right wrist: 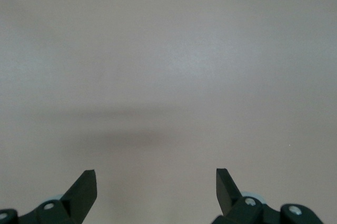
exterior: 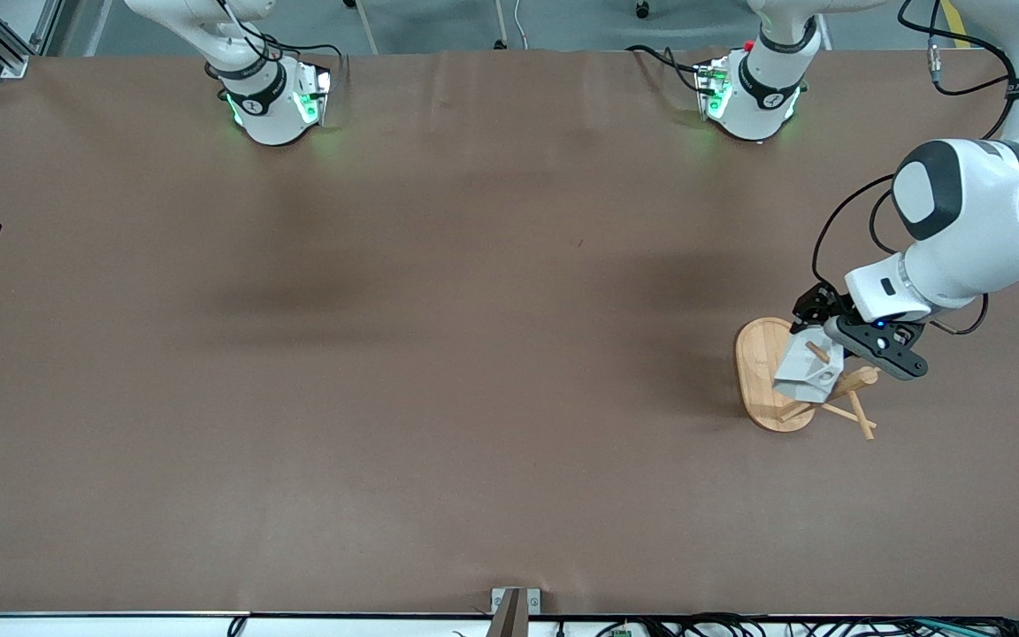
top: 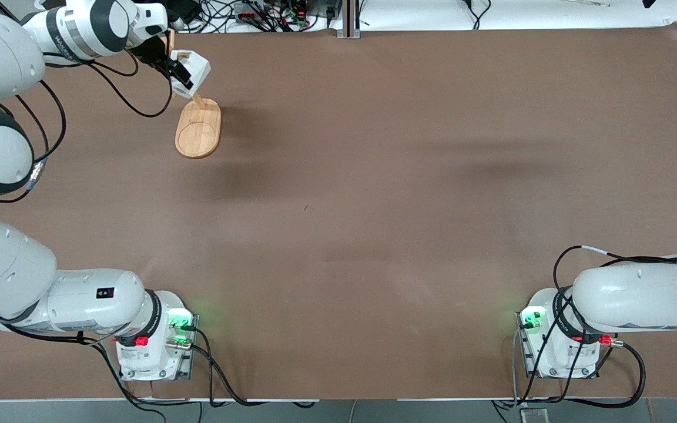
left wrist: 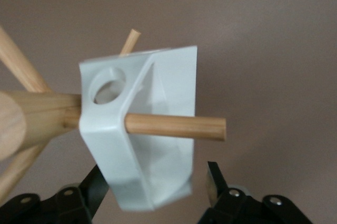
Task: Hang cup on rack
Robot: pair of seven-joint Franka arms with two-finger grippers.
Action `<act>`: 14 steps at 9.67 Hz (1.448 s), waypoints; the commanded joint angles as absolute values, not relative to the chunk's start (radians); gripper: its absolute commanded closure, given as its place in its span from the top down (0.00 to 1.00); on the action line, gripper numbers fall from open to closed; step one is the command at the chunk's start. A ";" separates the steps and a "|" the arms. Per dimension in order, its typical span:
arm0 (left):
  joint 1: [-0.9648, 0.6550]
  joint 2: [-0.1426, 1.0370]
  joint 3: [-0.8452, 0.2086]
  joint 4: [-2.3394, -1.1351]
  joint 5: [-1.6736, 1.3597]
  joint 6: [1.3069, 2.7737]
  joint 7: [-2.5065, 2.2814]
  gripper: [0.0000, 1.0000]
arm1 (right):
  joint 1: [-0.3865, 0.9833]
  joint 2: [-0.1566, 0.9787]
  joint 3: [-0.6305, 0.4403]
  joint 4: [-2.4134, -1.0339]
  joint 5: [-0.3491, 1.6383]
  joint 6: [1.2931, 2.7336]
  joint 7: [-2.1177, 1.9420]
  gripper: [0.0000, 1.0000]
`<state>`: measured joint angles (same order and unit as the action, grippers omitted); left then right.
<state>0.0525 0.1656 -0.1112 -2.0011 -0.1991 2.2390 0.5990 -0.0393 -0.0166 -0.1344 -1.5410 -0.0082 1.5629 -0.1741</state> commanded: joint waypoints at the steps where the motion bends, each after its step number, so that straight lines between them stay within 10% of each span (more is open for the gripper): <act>1: 0.051 0.181 -0.109 -1.981 -0.215 2.241 0.543 1.00 | -0.051 -0.041 -0.121 -1.571 -0.021 1.577 -0.183 1.00; 14: -0.017 -0.052 -0.092 -1.658 -0.031 1.652 0.052 1.00 | -0.052 -0.037 -0.121 -1.571 -0.009 1.580 -0.179 1.00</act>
<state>-0.0065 -0.0879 -0.1033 -1.6967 -0.0562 1.6943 0.0557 -0.0393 -0.0165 -0.1332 -1.5444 -0.0079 1.5672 -0.1741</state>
